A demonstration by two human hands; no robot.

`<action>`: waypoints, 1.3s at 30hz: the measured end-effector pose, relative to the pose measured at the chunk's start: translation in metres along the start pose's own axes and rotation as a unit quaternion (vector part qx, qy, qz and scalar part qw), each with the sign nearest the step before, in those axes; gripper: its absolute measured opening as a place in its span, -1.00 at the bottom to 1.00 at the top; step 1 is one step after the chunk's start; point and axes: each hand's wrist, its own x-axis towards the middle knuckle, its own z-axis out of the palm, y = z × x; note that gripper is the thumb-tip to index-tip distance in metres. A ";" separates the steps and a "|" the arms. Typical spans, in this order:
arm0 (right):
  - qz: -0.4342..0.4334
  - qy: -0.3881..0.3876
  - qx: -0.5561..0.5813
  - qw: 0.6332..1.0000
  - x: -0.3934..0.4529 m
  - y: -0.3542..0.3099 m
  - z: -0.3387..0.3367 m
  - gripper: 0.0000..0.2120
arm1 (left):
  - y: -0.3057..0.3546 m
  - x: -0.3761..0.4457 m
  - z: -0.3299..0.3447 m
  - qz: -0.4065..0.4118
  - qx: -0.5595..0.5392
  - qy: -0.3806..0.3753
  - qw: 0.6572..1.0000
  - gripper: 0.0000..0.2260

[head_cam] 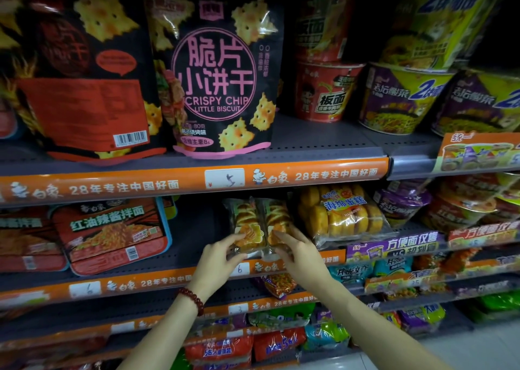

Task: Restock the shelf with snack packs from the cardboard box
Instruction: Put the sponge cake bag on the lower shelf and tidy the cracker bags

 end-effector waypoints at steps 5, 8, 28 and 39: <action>-0.007 0.000 0.005 1.000 -0.003 -0.005 0.004 -0.62 | -0.013 0.000 -0.006 -0.003 -0.002 -0.010 1.000 -0.64; 0.010 -0.009 -0.018 1.000 -0.004 -0.012 0.001 -0.61 | -0.007 -0.004 -0.007 -0.001 0.019 -0.015 1.000 -0.64; -0.146 0.046 -0.008 0.988 -0.040 -0.081 -0.112 -0.73 | 0.119 -0.066 -0.081 0.031 0.147 0.123 0.981 -0.73; -0.225 0.138 -0.006 0.964 -0.028 -0.153 -0.170 -0.74 | 0.149 -0.087 -0.192 0.075 0.183 0.216 0.956 -0.75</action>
